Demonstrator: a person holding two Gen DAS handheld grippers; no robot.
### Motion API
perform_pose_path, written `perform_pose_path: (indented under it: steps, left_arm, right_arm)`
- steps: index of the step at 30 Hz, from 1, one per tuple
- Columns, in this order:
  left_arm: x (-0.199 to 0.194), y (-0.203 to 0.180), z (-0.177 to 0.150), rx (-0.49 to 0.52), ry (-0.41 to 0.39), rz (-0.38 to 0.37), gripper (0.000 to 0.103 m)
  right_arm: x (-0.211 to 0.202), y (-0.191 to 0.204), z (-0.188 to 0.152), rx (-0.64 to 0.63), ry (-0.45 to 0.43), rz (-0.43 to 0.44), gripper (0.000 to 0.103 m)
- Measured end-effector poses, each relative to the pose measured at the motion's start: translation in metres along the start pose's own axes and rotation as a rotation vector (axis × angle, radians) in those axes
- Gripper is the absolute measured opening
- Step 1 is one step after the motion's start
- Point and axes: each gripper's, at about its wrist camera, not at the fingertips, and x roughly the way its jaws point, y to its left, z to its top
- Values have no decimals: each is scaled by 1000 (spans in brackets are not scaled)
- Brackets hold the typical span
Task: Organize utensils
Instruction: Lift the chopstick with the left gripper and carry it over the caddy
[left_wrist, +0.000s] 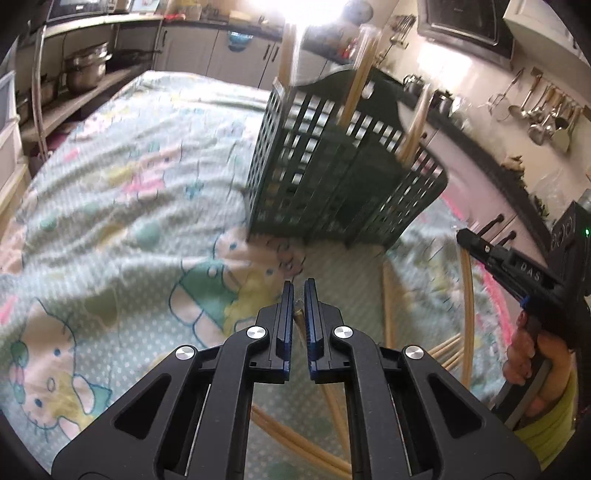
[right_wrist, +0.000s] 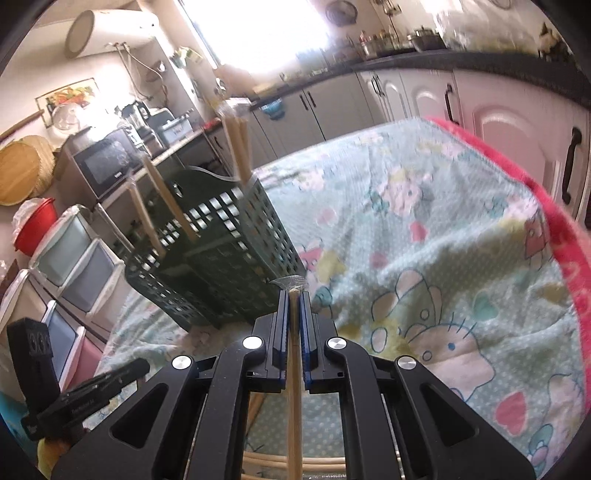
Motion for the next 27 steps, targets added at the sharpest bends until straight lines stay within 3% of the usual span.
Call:
perform_pose_path:
  steps: [14,27]
  left_arm:
    - [-35,-24,46,46,-166,-14,3]
    - [-57,-49,66,88,-232,-59,3]
  right_arm:
    - [-50,20,17,-54,-155,20,6]
    - [-79,34,21,-95,-235,41,6]
